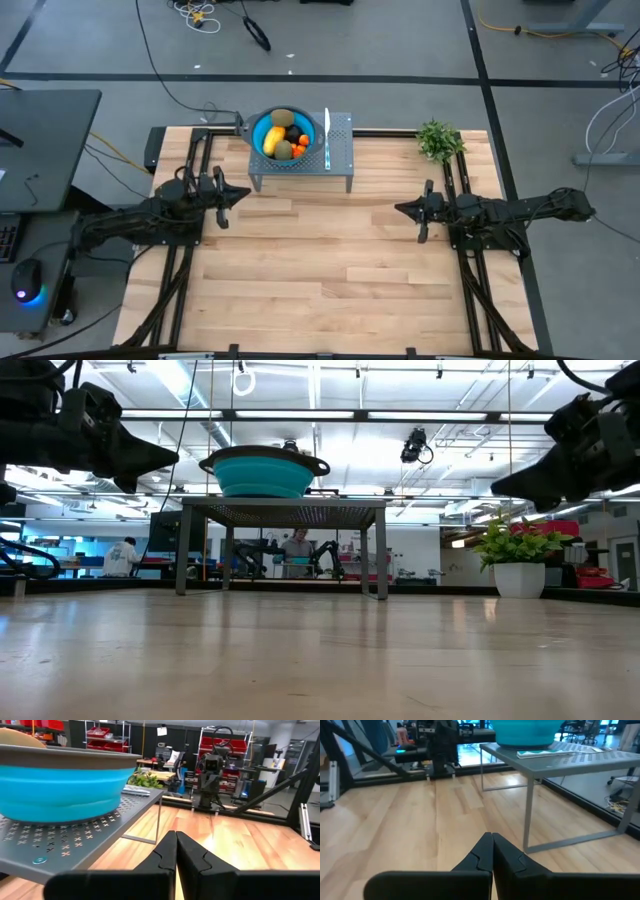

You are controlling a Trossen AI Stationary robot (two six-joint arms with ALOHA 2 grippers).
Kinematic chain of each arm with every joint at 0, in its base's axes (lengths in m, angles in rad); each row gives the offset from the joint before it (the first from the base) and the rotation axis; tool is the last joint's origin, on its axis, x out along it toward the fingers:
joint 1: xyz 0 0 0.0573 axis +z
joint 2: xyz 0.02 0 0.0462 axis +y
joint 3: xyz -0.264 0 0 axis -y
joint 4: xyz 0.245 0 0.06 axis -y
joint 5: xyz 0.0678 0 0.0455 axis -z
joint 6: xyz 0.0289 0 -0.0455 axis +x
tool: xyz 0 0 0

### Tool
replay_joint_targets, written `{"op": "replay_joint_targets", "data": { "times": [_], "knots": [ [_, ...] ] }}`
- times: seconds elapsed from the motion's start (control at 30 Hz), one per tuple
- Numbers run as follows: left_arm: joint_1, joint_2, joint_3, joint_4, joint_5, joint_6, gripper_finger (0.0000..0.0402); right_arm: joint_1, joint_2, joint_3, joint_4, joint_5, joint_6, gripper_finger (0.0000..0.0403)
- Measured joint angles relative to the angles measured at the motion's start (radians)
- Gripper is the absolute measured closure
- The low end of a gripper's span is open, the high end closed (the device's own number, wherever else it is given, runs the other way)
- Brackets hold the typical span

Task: Pick & Place Fruit
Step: Return to Home Position

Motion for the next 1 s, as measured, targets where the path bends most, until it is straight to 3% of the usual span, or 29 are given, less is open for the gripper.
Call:
{"op": "replay_joint_targets", "data": {
  "times": [0.33,0.6,1.0],
  "knots": [
    [0.007,0.001,0.0,0.0,0.004,0.024,0.0392,0.0,-0.012,0.0,-0.014,0.14,0.027,0.04],
    [0.007,0.004,0.0,0.001,-0.003,-0.035,0.0366,0.0,-0.011,0.0,-0.013,0.132,0.028,0.04],
    [0.007,0.004,0.0,0.004,-0.004,0.078,0.0363,0.0,-0.011,0.0,-0.013,0.131,0.028,0.04]
  ]
}}
